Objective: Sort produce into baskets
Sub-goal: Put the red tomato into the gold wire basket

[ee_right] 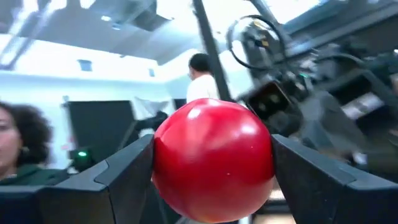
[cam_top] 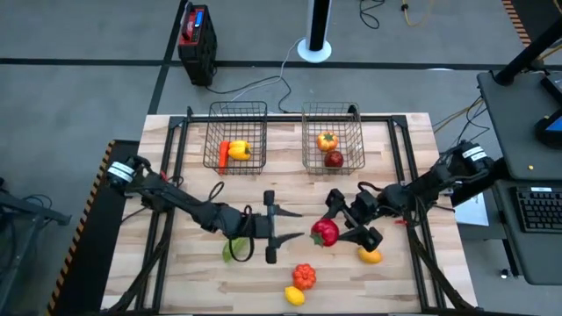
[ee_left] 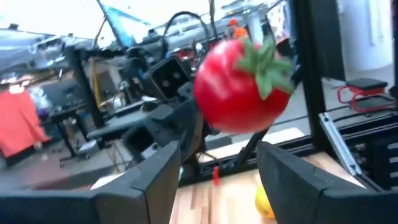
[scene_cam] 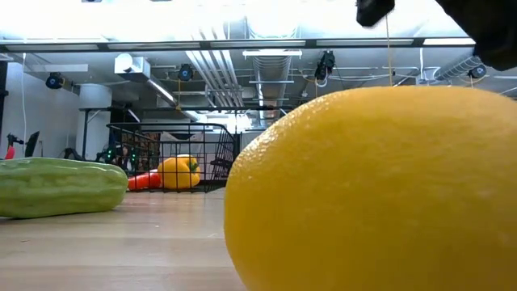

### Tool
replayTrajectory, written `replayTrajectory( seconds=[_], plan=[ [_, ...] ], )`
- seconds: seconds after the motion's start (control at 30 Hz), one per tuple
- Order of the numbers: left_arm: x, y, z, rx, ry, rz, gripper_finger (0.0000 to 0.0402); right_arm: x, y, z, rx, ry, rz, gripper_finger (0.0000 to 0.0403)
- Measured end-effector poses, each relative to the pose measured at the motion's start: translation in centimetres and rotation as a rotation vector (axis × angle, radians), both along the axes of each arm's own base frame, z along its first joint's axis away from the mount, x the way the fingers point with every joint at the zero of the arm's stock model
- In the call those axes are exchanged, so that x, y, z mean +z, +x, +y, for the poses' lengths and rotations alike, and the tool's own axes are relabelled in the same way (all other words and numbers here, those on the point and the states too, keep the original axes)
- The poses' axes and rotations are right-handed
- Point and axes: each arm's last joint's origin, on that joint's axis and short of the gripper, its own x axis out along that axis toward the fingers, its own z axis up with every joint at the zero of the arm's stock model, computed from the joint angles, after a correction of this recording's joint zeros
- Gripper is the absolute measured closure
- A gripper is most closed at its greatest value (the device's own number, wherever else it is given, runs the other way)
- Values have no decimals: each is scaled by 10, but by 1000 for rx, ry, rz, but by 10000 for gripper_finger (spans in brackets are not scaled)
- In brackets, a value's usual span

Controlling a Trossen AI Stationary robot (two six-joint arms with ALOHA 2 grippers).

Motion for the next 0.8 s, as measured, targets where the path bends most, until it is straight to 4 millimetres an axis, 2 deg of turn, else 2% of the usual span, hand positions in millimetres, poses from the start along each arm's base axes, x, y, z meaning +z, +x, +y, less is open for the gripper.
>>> replayTrajectory(
  seconds=[0.17, 0.4, 0.67, 0.8],
  plan=[
    [1, 5, -5, -90, 36, -28, 170, 9, 14, 8, 84, -23, -41, 110],
    [8, 7, -9, -142, 78, -61, 120, 9, 19, 9, 92, -28, -43, 110],
    [22, 11, -14, -141, 225, -130, 115, 9, 19, 9, 91, -27, -42, 110],
    [22, 11, -14, -143, 282, -130, 116, 11, 20, 9, 90, -24, -48, 110]
  ],
)
